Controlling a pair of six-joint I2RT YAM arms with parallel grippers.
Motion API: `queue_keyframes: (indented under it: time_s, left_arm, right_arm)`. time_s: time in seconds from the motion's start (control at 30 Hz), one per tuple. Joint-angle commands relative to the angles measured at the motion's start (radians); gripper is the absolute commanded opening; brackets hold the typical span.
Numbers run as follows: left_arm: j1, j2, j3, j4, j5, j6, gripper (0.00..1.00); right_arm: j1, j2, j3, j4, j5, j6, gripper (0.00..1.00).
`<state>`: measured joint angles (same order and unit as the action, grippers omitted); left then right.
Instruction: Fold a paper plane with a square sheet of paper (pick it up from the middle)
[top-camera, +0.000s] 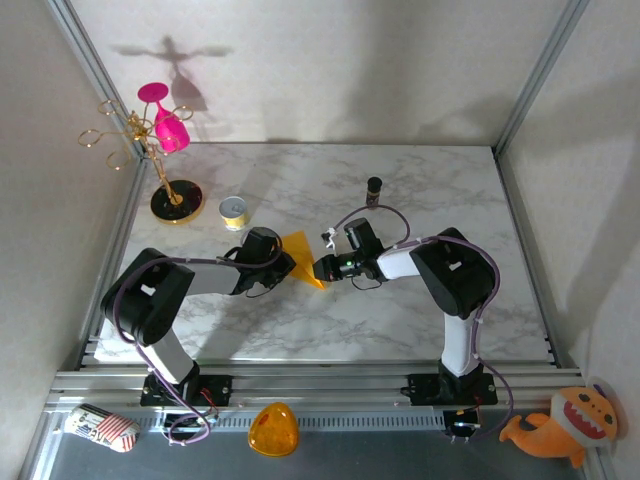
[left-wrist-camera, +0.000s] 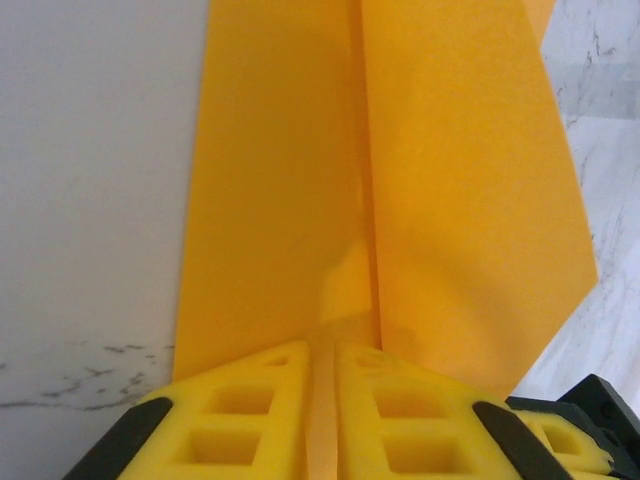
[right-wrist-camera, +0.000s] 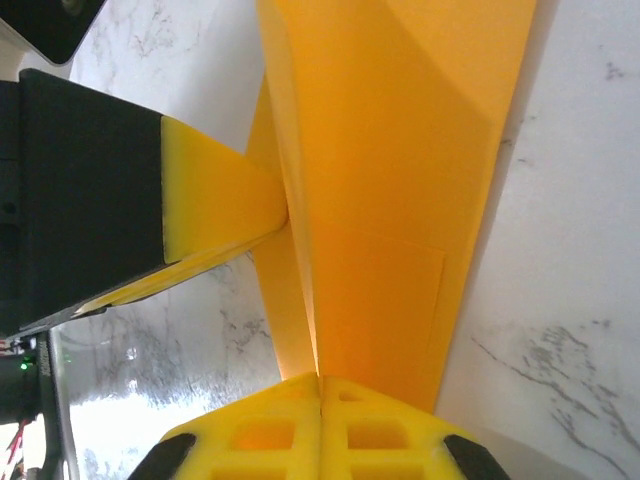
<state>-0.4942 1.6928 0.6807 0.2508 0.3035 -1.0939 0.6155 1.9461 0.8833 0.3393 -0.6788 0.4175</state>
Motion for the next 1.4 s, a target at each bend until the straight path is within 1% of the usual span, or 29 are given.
queue_keyframes:
  time_s: [0.0, 0.13, 0.3, 0.47, 0.67, 0.93, 1.07, 1.37]
  left_arm:
    - [-0.006, -0.035, 0.008, 0.016, 0.007, 0.031, 0.16]
    - [-0.006, -0.029, 0.003, 0.093, 0.042, 0.031, 0.18]
    - [-0.006, 0.006, -0.003, 0.192, 0.083, 0.011, 0.18]
    - [-0.006, 0.034, -0.007, 0.184, 0.070, 0.008, 0.19]
    - [-0.006, 0.048, -0.006, 0.164, 0.063, 0.010, 0.25]
    - [-0.007, 0.080, 0.022, 0.081, 0.036, 0.017, 0.31]
    - [-0.009, 0.090, 0.040, -0.026, 0.001, 0.017, 0.32]
    - [-0.021, 0.136, 0.090, -0.194, -0.058, 0.024, 0.34]
  right_arm:
    - [-0.012, 0.026, -0.013, 0.011, -0.031, 0.037, 0.08]
    - [-0.020, 0.034, -0.023, 0.031, -0.052, 0.064, 0.08]
    - [-0.026, 0.043, -0.030, 0.046, -0.068, 0.087, 0.08]
    - [-0.031, 0.045, -0.032, 0.047, -0.068, 0.092, 0.09]
    - [-0.031, 0.051, -0.029, 0.040, -0.067, 0.090, 0.11]
    - [-0.031, 0.054, -0.018, 0.014, -0.048, 0.078, 0.16]
    - [-0.030, 0.044, -0.002, -0.023, -0.025, 0.054, 0.20]
    - [-0.031, 0.025, 0.022, -0.096, 0.036, -0.024, 0.23]
